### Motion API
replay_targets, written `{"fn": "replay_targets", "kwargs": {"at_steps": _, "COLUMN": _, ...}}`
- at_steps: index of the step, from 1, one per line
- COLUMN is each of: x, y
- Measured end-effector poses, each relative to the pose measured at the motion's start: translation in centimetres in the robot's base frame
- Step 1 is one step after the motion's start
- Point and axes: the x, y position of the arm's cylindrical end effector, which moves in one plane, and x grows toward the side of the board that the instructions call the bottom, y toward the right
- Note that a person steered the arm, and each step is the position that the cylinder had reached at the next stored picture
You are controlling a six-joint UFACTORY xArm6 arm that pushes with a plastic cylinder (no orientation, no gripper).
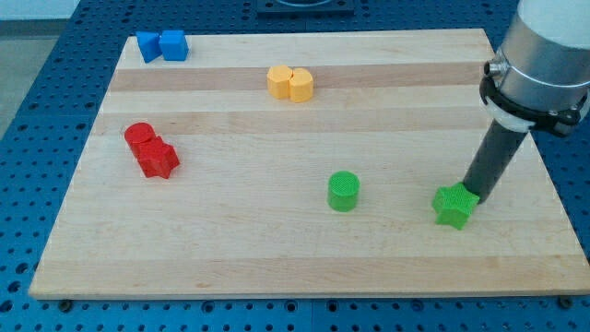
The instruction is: Push the green star towards the bottom right corner of the board
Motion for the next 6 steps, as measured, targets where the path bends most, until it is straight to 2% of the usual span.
{"fn": "replay_targets", "kwargs": {"at_steps": 1, "x": -2.4, "y": -3.5}}
{"fn": "replay_targets", "kwargs": {"at_steps": 2, "x": -2.3, "y": -6.7}}
{"fn": "replay_targets", "kwargs": {"at_steps": 3, "x": 0.2, "y": -6.9}}
{"fn": "replay_targets", "kwargs": {"at_steps": 5, "x": 1.3, "y": -1.4}}
{"fn": "replay_targets", "kwargs": {"at_steps": 6, "x": 1.4, "y": -1.0}}
